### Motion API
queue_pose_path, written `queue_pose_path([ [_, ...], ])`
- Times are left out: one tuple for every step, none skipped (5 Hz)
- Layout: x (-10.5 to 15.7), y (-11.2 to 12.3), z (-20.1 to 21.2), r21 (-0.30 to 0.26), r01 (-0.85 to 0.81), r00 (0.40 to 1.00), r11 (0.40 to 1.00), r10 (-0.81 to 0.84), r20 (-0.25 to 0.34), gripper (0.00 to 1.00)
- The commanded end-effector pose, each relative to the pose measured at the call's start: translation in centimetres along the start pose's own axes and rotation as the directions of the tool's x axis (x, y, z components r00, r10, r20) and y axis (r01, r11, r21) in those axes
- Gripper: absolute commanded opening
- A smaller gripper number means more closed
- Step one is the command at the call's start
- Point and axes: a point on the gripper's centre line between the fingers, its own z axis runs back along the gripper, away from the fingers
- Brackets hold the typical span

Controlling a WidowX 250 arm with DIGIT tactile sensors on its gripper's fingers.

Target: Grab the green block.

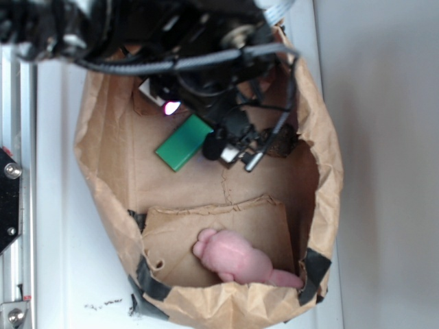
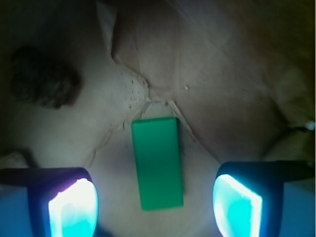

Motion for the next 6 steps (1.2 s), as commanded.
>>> queue_pose_path([
  [-0.5,0.9,-0.2,-0.049,0.06,0.995,0.997,-0.055,0.084,1.0],
  [-0.6,0.9,-0.4,-0.058,0.056,0.995,0.997,-0.052,0.084,1.0],
  [-0.5,0.5,-0.7,-0.057,0.054,0.995,0.997,-0.049,0.084,1.0],
  [-0.7,0.3,-1.6,-0.071,0.042,0.997,0.997,-0.037,0.063,1.0],
  [-1.0,-0.5,-1.7,-0.065,0.023,0.999,0.998,-0.02,0.04,1.0],
  [-1.4,-1.1,-1.6,-0.067,0.019,0.999,0.998,-0.017,0.035,1.0],
])
